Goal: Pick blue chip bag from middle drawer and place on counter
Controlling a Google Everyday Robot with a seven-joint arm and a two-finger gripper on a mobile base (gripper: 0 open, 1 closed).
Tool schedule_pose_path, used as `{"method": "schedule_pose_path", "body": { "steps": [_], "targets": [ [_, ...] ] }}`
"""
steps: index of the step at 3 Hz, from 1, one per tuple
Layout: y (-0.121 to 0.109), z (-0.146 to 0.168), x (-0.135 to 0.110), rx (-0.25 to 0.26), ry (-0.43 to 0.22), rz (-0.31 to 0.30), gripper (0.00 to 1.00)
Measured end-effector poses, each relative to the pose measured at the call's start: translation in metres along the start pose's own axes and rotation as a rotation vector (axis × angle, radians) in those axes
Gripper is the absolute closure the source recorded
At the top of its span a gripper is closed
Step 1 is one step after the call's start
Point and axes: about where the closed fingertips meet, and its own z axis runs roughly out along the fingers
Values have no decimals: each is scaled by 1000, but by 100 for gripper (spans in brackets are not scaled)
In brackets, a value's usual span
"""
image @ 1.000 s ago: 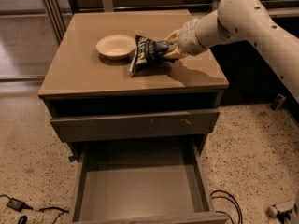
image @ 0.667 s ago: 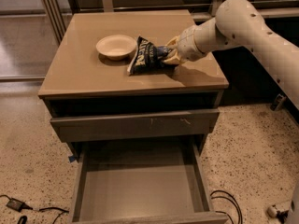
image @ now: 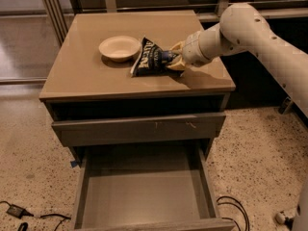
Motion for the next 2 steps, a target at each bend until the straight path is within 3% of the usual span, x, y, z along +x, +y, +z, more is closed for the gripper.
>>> {"method": "schedule_pose_path", "body": {
  "steps": [2],
  "targets": [
    [0, 0, 0, 0, 0, 0, 38]
  ]
}}
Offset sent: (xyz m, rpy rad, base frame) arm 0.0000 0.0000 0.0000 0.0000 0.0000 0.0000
